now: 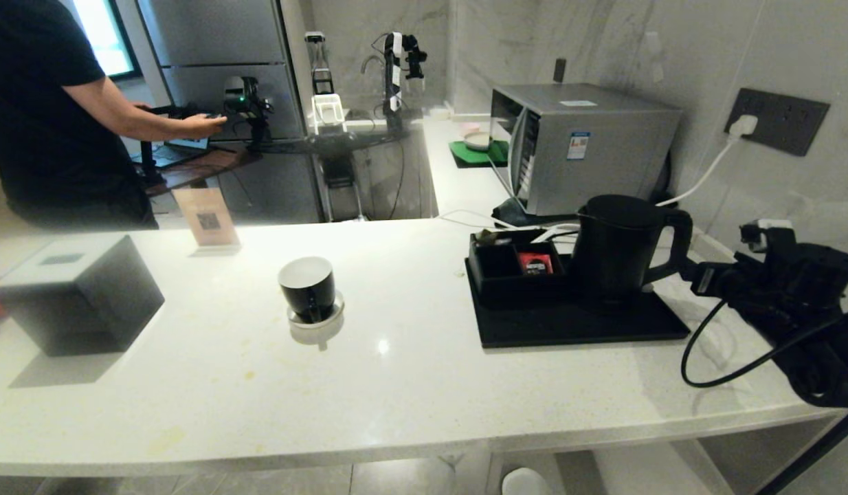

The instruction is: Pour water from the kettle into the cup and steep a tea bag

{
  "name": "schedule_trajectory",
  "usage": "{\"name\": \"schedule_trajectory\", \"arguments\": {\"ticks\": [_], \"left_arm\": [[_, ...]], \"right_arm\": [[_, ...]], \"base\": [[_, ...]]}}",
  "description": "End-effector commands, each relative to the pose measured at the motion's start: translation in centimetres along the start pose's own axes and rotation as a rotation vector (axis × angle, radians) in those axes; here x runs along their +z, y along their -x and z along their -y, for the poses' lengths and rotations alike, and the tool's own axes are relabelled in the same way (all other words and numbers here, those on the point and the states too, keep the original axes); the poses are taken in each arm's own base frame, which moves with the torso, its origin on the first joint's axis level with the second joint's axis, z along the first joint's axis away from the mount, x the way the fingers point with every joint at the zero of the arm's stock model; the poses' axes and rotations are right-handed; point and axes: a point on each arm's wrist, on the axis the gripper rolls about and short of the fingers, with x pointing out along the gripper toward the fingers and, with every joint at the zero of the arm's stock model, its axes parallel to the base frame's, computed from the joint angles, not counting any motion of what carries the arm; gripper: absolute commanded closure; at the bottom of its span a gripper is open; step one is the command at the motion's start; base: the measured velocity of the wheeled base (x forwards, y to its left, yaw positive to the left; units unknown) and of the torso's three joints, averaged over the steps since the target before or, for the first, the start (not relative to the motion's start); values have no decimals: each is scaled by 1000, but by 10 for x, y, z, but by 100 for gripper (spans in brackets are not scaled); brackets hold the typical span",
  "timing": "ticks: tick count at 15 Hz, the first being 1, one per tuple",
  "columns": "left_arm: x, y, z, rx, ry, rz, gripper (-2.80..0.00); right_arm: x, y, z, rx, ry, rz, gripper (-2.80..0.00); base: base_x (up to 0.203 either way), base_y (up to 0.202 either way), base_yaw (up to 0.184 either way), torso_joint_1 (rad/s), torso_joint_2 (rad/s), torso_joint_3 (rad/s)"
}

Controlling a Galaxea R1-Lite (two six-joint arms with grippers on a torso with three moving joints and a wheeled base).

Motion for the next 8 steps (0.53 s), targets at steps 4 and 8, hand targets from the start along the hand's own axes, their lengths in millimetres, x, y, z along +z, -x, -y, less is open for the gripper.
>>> {"name": "schedule_trajectory", "arguments": {"ticks": [4, 8], "left_arm": [[0, 0, 0, 1, 1, 0, 0], [0, 0, 0, 1, 1, 1, 0]], "right_arm": [[-4, -17, -1, 2, 2, 14, -280], [-1, -33, -1, 0, 3, 22, -280]], "base": [[0, 0, 0, 0, 0, 0], [0, 0, 0, 0, 0, 0]]}}
